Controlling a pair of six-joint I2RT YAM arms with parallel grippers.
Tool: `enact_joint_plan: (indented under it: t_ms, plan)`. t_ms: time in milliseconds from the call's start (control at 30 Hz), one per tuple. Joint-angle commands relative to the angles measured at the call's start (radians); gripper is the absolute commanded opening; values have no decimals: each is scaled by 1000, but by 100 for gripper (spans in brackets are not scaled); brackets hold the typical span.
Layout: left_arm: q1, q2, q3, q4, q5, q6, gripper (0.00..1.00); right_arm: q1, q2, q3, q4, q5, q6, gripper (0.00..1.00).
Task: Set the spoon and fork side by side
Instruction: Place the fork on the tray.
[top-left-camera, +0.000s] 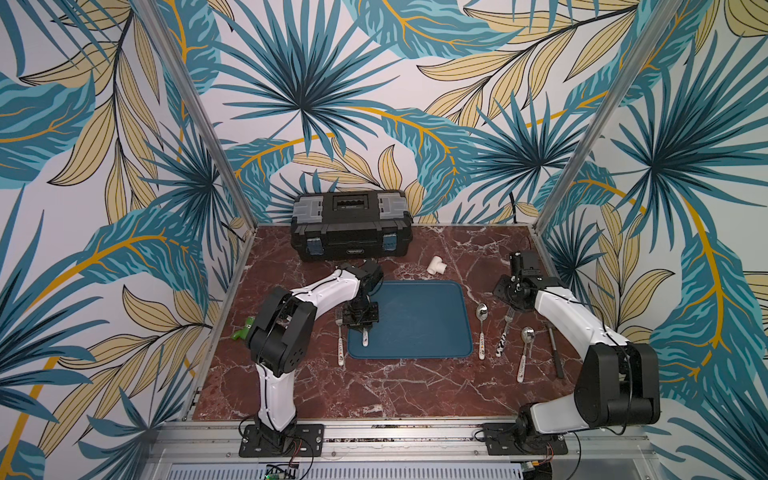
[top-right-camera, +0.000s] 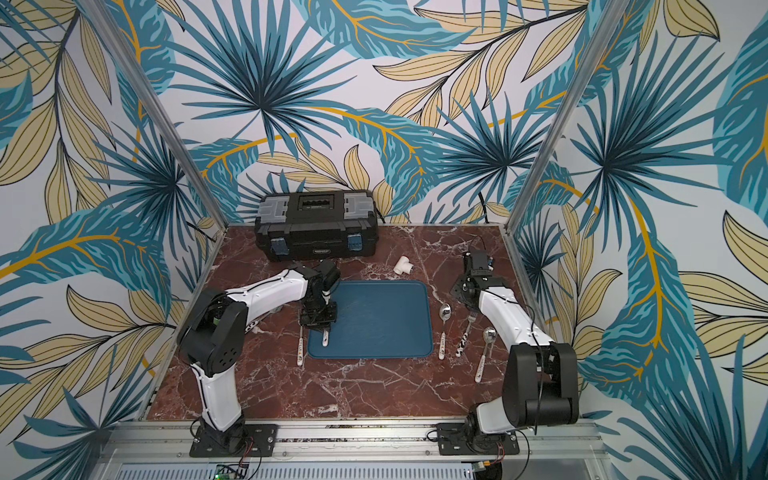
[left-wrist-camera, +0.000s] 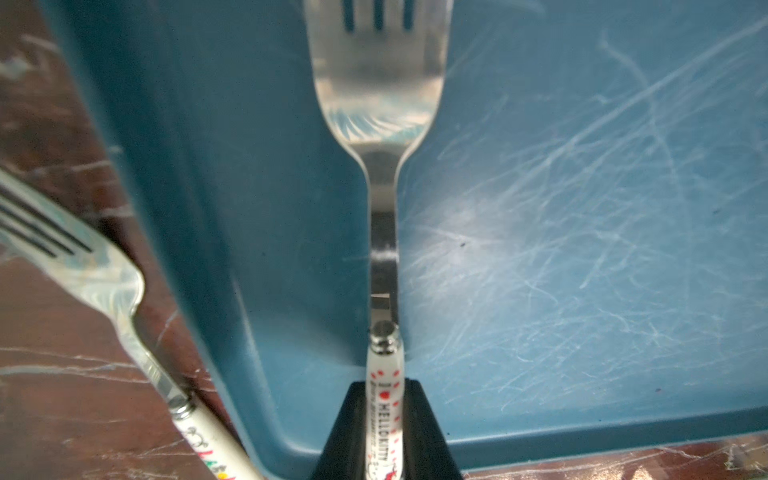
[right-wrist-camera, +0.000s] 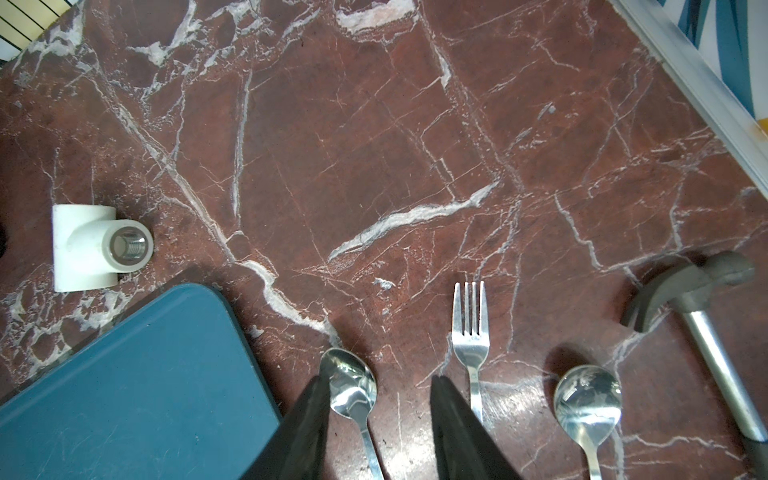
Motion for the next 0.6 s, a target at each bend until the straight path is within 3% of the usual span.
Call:
enact_joint_plan:
  t_ms: [0,133,367,567]
  plan:
    - [-1,23,-25,24,8,-18,18,4,-28,-16,-11,16,-10,46]
    - [-3,33,-29,39,-3,-17,23,3,-28,-17,-11,13,-11,47]
    - [-4,24,-22,37,0,-13,44,4,-32,-16,-17,17,-12,49]
    - [-16,-87,39,20,-86,2,62,4,-36,-25,-20,26,-7,50]
